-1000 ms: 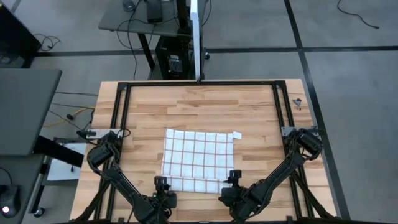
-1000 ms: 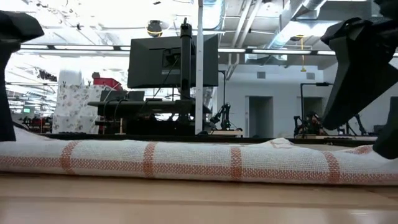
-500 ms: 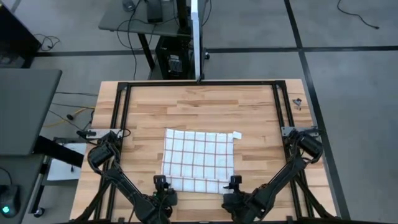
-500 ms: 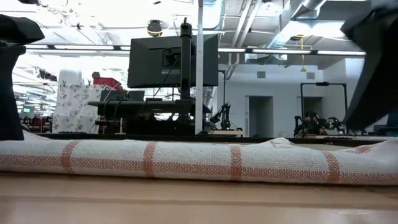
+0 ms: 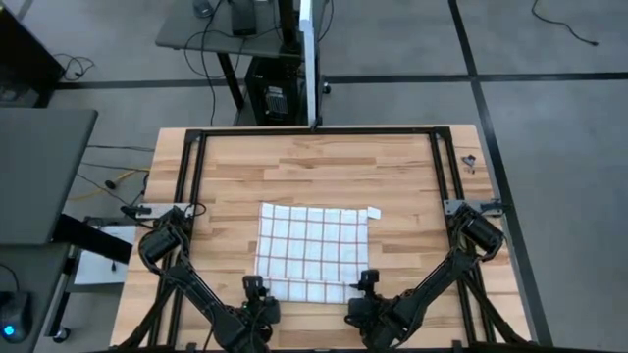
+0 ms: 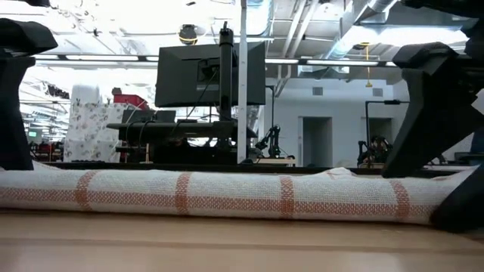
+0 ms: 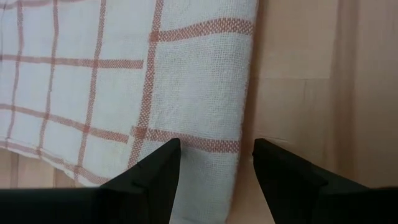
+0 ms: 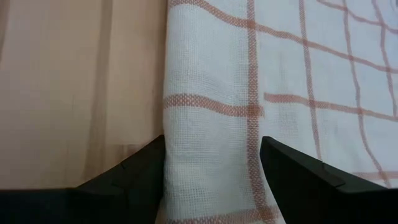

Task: Roll towel
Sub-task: Roll the white towel

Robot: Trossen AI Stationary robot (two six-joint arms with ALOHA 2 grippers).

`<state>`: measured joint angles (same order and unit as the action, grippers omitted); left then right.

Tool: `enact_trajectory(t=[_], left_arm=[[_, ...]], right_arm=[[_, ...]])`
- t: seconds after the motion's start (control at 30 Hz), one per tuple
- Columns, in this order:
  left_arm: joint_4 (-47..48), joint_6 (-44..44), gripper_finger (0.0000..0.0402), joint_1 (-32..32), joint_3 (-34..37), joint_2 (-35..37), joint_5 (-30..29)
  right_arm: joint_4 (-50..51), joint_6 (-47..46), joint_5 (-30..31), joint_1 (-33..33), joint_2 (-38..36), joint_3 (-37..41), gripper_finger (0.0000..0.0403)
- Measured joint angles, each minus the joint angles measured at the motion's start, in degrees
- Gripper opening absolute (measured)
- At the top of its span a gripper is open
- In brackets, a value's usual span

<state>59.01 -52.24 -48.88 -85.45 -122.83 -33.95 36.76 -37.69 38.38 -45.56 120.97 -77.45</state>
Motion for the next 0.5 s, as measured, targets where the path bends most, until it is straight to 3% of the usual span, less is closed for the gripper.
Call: enact_trajectory(t=[0.13,0.23,0.43,0.5], left_arm=[[0.0,0.0,0.0176,0.1,0.2,0.0,-0.3],[0.3,-2.1,0.0145,0.4,0.9,0.0,-0.2],[1.4,-4.5,0.0021,2.2,1.2,0.0,3.9],[1.2,-4.6,0.0011,2.5,1.2,0.3,4.3]], right_arm=[[-0.1,0.0,-0.2,0.0,0.1,0.0,0.0235],[-0.4,0.0,-0.8,0.0,0.1,0.0,0.0204],[-0.5,-6.1,-5.8,0.5,0.1,0.1,0.0071],[-0.4,-8.3,-6.9,0.6,0.1,0.1,0.0023]])
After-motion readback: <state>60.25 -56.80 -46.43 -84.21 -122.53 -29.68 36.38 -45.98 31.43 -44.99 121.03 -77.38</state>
